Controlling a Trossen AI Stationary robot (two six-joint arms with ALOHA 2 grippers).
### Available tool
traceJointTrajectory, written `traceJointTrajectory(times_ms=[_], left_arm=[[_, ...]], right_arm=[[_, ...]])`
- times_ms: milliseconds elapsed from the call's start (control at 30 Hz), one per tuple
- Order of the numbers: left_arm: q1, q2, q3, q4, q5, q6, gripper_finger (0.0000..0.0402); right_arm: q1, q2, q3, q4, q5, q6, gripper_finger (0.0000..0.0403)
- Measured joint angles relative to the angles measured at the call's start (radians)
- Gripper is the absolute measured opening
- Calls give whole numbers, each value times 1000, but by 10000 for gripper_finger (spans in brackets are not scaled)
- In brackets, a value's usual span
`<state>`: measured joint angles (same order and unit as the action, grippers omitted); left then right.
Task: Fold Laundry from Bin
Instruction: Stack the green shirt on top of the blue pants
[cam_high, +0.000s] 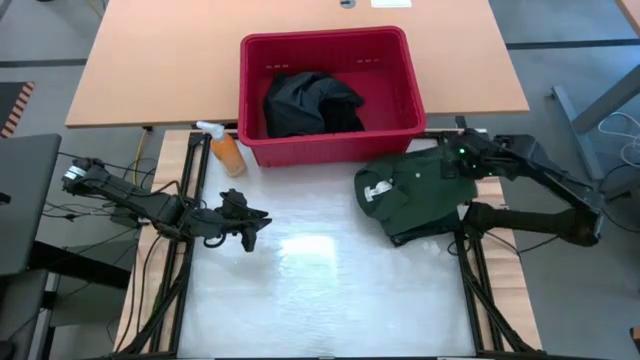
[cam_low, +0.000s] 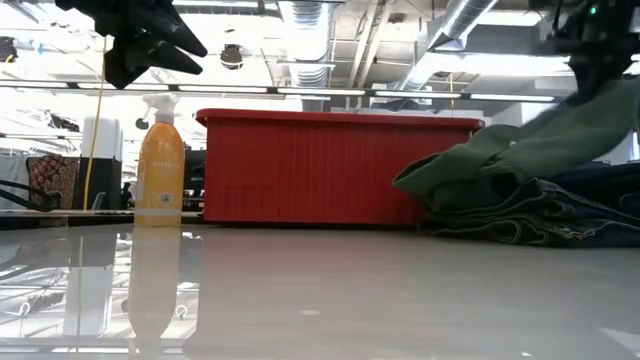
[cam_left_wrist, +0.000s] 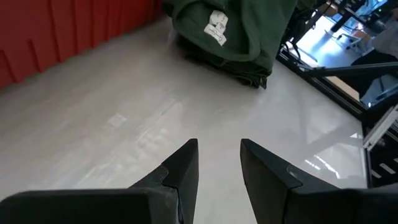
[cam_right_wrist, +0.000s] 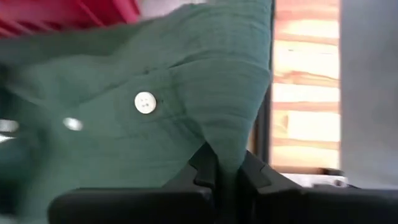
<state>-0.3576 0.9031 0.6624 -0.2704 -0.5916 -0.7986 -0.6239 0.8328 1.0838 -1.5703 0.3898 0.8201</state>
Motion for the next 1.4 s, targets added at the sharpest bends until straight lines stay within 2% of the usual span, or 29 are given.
traceJointTrajectory(times_ms=[233, 467, 633, 700, 767, 833, 967, 1267, 1400], left_arm=[[0, 0, 0, 0, 10, -15, 107], [0, 0, 0, 0, 10, -18, 107], [0, 0, 0, 0, 48, -18, 107], [0, 13, 1, 1, 69, -14, 107], [0, 17, 1, -10, 93, 0, 107], [0, 29, 2, 2, 113, 14, 107], [-6, 31, 0, -8, 142, 53, 107], [-7, 31, 1, -63, 231, 131, 107], [-7, 31, 1, -99, 246, 134, 107]], right_arm=[[-107, 32, -44, -1, -2, -167, 94], [-153, 81, -33, -2, -33, -269, 145], [-183, 122, 72, 0, -117, -318, 172], [-188, 129, 112, 2, -244, -315, 173], [-179, 128, 117, -1, -406, -305, 167], [-137, 126, 95, 2, -463, -282, 156], [-32, 130, -14, 9, -468, -164, 118], [139, 207, -248, 45, -474, -18, 22], [194, 243, -266, 44, -499, -5, 12]])
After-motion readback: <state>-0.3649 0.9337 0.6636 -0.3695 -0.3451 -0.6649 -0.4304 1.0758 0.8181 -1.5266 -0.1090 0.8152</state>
